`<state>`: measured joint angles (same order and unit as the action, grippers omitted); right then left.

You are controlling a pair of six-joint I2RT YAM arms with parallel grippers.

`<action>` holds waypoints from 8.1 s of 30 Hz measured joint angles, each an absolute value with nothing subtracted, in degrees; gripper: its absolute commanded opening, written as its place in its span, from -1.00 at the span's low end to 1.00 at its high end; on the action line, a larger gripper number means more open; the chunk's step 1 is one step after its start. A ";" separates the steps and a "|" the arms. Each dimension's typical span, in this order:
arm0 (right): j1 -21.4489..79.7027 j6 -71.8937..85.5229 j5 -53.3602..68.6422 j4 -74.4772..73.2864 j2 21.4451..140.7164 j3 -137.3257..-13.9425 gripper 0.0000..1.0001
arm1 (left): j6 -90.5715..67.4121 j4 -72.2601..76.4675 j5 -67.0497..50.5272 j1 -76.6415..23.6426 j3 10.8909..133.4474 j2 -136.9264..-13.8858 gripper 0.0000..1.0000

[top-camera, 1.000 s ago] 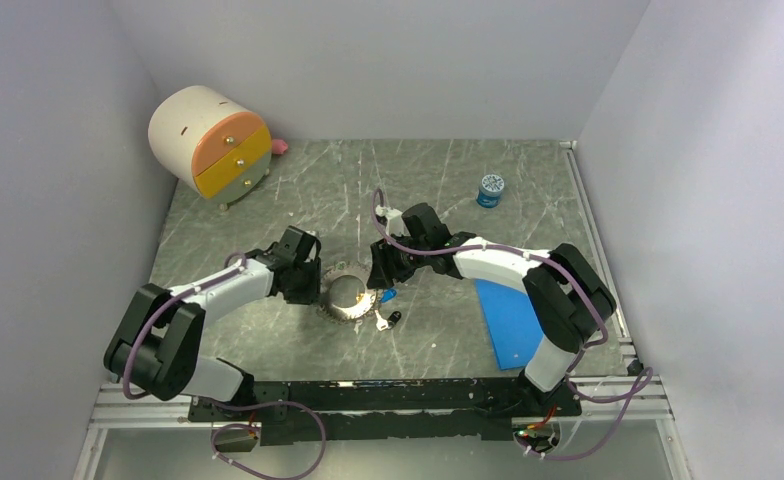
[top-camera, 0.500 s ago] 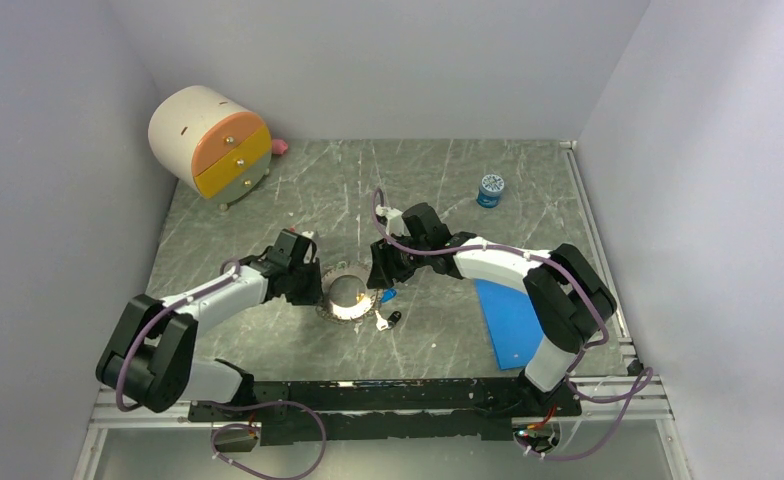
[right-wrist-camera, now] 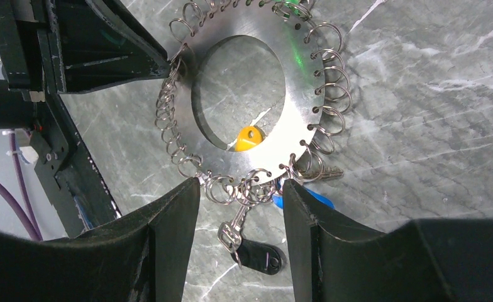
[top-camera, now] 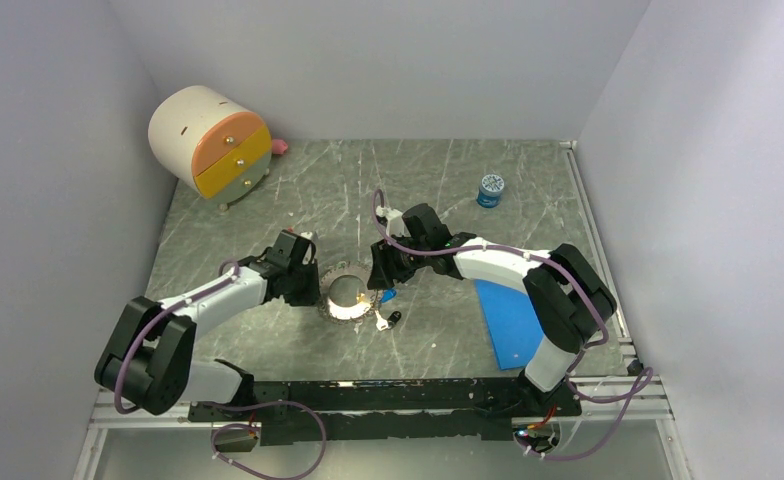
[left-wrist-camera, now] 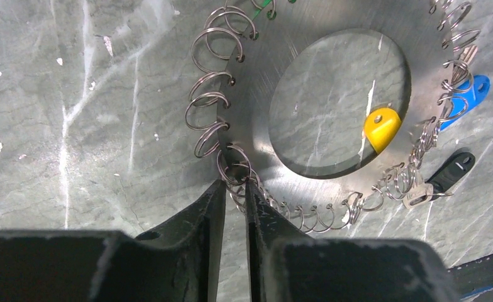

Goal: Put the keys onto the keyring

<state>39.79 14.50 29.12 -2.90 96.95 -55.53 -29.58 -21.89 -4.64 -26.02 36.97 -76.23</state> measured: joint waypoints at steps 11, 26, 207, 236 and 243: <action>39.79 14.52 29.23 -2.90 96.95 -55.53 0.09 | -29.34 -22.68 -4.16 -26.37 36.88 -73.34 -0.42; 40.27 14.61 29.74 -2.50 96.95 -54.63 0.09 | -29.28 -22.70 -5.76 -32.01 35.70 -68.42 -0.39; 45.63 -12.69 46.37 7.14 74.00 -47.59 0.27 | 12.71 24.49 -42.61 -33.36 16.32 -41.47 -0.95; 36.34 0.99 44.07 30.68 61.54 -30.39 0.85 | 22.13 36.51 -40.69 -33.47 7.60 -30.96 -0.95; 36.34 -0.67 46.61 31.27 60.73 -30.06 0.85 | 24.29 37.52 -40.62 -33.58 7.62 -32.12 -0.95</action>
<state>36.34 -0.67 46.61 31.27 60.73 -30.06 24.29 37.52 -40.62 -33.58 7.62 -32.12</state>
